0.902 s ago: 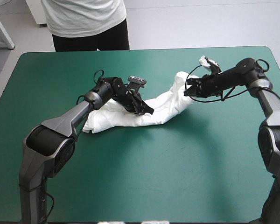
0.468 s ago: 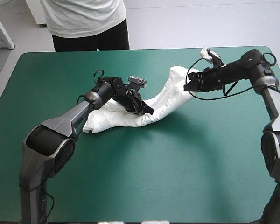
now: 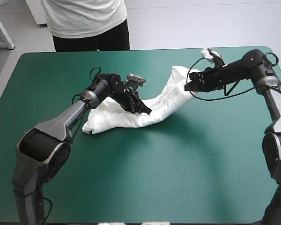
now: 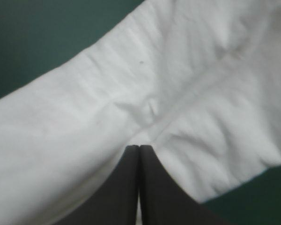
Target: Fold the cloth
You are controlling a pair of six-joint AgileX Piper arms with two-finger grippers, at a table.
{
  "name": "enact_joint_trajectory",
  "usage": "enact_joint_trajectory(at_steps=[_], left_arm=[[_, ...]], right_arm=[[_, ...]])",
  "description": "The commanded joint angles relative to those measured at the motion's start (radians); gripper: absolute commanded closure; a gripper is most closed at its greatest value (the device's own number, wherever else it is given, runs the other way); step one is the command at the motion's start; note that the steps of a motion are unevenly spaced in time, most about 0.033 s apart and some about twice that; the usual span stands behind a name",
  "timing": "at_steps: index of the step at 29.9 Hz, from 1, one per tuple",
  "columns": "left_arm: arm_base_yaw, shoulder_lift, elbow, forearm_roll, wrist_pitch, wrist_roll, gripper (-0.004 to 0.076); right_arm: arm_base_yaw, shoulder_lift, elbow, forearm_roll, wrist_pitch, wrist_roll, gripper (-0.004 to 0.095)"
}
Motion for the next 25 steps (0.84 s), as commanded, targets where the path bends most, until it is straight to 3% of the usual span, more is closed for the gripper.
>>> enact_joint_trajectory(at_steps=[1, 10, 20, 25], left_arm=[[-0.003, -0.141, -0.078, 0.071, 0.044, -0.048, 0.0734], [-0.002, -0.377, -0.21, 0.346, 0.26, -0.157, 0.0734], [-0.002, -0.721, -0.21, 0.416, 0.287, -0.204, 0.0734], [-0.002, -0.826, -0.21, 0.44, 0.308, -0.229, 0.0734]], right_arm=[[0.001, -0.065, -0.036, 0.117, -0.001, -0.005, 0.0925], [0.126, -0.062, -0.113, 0.135, -0.04, 0.011, 0.0925], [0.393, -0.032, -0.122, 0.137, -0.265, 0.008, 0.0925], [0.488, 0.022, -0.122, 0.165, -0.309, -0.018, 0.0879]])
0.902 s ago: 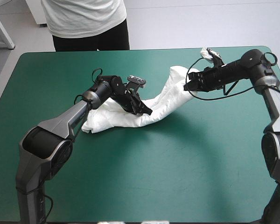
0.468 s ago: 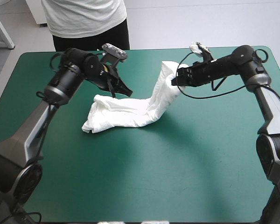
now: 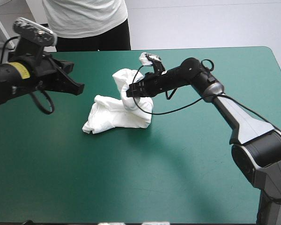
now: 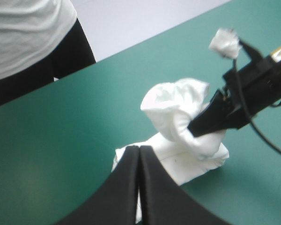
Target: Fold the cloth
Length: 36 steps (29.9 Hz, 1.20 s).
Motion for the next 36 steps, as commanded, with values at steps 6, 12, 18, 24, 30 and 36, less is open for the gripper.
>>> enact_joint_trajectory(at_steps=[6, 12, 18, 24, 30, 36], left_arm=[[-0.003, -0.113, -0.024, 0.035, 0.039, -0.049, 0.0734], [-0.003, -0.125, -0.024, 0.035, 0.039, -0.053, 0.0734], [-0.003, -0.133, -0.024, 0.025, 0.039, -0.053, 0.0734], [-0.003, -0.141, -0.024, -0.059, 0.039, -0.051, 0.0734], [-0.003, -0.141, -0.024, -0.1, 0.039, -0.047, 0.0734], [-0.003, -0.141, -0.024, -0.102, 0.039, -0.047, 0.0734]], right_arm=[[0.097, 0.05, -0.034, 0.232, -0.037, -0.151, 0.0535], [0.088, 0.057, -0.058, 0.264, 0.014, -0.197, 0.0281], [0.019, 0.057, -0.194, 0.114, 0.179, -0.083, 0.0293], [-0.079, 0.02, -0.282, -0.255, 0.299, 0.139, 0.0324], [-0.124, -0.003, -0.282, -0.323, 0.299, 0.18, 0.0327], [-0.122, 0.042, -0.28, -0.362, 0.299, 0.178, 0.0327]])
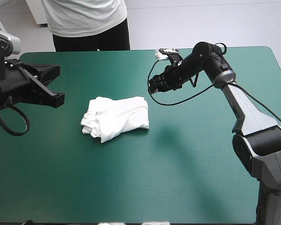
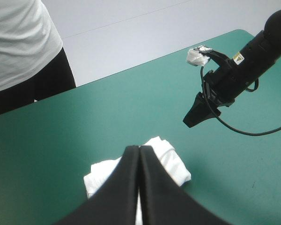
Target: Fold the cloth
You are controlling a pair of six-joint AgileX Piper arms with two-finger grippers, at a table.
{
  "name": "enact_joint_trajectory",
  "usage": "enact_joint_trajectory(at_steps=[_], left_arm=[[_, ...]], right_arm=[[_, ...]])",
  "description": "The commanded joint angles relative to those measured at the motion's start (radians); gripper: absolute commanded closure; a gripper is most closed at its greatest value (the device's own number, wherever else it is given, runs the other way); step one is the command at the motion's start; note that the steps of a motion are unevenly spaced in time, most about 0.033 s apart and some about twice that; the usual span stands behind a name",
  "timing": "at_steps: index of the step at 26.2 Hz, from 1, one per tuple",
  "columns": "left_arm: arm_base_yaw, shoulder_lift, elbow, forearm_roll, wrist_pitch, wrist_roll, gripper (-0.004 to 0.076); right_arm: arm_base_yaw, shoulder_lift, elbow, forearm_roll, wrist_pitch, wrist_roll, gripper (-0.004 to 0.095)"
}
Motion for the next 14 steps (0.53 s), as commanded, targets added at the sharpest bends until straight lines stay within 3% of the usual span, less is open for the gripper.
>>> enact_joint_trajectory(at_steps=[1, 14], left_arm=[[-0.003, -0.013, -0.022, -0.009, 0.037, -0.004, 0.0734], [-0.003, 0.009, -0.022, -0.007, 0.037, -0.004, 0.0734]], right_arm=[[-0.002, -0.017, -0.031, 0.031, 0.01, -0.001, 0.0327], [0.004, 0.177, -0.031, 0.23, 0.001, -0.07, 0.0326]])
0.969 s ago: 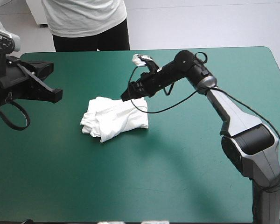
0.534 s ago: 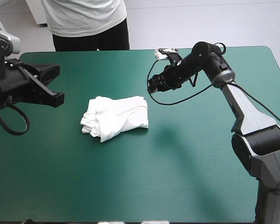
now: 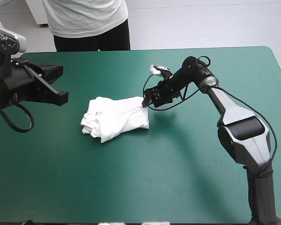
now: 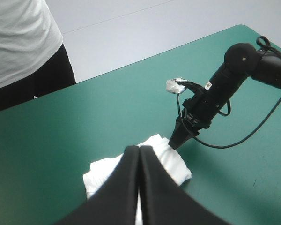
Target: Fold the cloth
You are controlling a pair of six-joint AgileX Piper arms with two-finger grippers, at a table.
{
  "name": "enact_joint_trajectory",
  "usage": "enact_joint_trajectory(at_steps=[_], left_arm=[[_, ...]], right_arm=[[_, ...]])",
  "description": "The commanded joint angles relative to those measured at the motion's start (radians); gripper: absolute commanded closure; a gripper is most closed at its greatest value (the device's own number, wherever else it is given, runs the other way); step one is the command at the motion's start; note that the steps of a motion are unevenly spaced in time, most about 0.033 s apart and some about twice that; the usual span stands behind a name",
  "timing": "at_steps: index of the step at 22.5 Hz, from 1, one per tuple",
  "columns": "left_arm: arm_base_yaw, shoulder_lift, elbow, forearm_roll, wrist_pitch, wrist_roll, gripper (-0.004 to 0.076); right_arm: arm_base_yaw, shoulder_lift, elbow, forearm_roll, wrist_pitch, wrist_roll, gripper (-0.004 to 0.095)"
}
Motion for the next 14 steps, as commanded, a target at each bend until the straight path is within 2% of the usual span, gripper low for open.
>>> enact_joint_trajectory(at_steps=[1, 8, 12, 14], left_arm=[[-0.003, -0.007, -0.022, -0.007, 0.037, -0.004, 0.0734], [-0.003, -0.003, -0.022, -0.007, 0.037, -0.004, 0.0734], [-0.003, -0.003, -0.022, -0.009, 0.037, -0.004, 0.0734], [-0.003, -0.003, -0.022, -0.011, 0.037, -0.004, 0.0734]], right_arm=[[0.018, -0.031, -0.031, 0.086, 0.005, -0.023, 0.0326], [0.085, 0.045, -0.033, 0.116, -0.01, -0.043, 0.0353], [0.087, 0.051, -0.033, 0.1, -0.025, -0.041, 0.0655], [0.085, 0.051, -0.033, 0.067, -0.039, -0.043, 0.0927]])
